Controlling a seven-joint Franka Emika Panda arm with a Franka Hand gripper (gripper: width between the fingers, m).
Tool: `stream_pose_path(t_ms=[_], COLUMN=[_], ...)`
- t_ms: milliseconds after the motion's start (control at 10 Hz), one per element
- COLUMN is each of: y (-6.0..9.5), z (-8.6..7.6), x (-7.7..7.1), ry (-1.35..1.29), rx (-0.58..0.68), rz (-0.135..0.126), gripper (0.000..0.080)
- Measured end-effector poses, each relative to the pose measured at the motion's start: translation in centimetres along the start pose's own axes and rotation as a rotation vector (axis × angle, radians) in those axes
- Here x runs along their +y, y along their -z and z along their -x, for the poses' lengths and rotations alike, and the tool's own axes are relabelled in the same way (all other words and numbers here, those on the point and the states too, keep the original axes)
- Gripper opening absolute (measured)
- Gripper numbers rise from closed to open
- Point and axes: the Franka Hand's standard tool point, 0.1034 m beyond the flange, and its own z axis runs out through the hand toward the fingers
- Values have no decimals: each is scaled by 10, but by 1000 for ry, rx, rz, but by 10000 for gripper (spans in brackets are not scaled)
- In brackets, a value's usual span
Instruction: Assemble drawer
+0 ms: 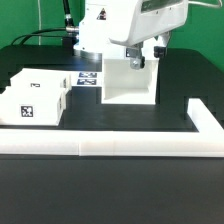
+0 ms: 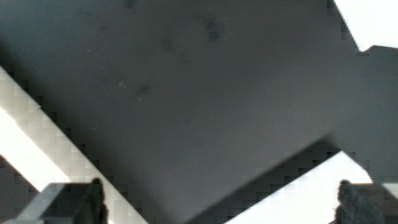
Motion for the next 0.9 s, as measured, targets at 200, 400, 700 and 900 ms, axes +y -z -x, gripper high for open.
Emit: stream_pose_path(t_ms=[200, 400, 700, 900], y=[0, 0, 9, 16], z=[0, 0, 21, 28], x=[0, 0, -25, -60], ry=[0, 0, -240, -462], rx=[0, 0, 60, 62], rz=[0, 0, 58, 68], gripper=[650, 650, 650, 650])
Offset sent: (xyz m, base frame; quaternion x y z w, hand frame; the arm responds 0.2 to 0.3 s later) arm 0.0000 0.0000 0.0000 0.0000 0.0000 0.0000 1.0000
